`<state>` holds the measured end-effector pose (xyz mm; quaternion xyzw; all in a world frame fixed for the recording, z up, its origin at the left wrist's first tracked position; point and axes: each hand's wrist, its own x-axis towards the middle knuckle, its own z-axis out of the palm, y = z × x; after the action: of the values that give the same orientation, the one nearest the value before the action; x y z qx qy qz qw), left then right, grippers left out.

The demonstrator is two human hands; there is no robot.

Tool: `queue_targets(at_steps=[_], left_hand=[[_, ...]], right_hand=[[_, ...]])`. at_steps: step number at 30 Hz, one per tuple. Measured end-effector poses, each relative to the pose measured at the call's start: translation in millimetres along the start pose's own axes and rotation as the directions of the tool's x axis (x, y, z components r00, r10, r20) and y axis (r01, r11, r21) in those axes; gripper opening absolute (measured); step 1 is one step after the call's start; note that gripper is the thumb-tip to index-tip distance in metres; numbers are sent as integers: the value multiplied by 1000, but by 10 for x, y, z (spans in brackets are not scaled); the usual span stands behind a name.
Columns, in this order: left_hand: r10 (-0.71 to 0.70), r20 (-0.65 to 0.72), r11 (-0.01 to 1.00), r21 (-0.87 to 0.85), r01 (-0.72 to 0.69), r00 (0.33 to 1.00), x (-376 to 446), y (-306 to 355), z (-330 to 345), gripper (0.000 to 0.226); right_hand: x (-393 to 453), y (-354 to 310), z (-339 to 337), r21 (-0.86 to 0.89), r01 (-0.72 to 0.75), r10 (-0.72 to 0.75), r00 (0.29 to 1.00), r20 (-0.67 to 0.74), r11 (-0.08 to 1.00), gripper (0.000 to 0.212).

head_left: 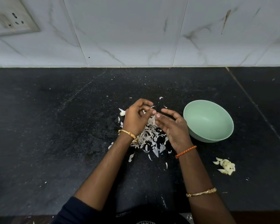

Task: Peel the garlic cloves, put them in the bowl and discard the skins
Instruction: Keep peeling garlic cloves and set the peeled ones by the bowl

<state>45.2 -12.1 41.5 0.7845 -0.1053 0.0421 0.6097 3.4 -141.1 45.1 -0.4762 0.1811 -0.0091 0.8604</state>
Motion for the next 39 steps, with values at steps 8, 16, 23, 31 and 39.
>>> queue_targets(at_steps=[8, 16, 23, 31, 39], left_hand=[[117, 15, 964, 238, -117, 993, -77, -14, 20, 15], [45, 69, 975, 214, -59, 997, -71, 10, 31, 23], [7, -89, 977, 211, 12, 996, -27, 3, -53, 8], [-135, -27, 970, 198, 138, 990, -76, -33, -92, 30], [-293, -37, 952, 86, 295, 955, -56, -39, -66, 35]], right_hand=[[-7, 84, 42, -56, 49, -53, 996, -66, 997, 27], [29, 71, -27, -649, 277, -263, 957, 121, 709, 32], [9, 119, -7, -450, 243, -237, 969, 72, 859, 31], [27, 141, 4, -240, 170, -170, 985, 21, 956, 27], [70, 143, -10, -168, 114, -111, 994, 24, 979, 26]])
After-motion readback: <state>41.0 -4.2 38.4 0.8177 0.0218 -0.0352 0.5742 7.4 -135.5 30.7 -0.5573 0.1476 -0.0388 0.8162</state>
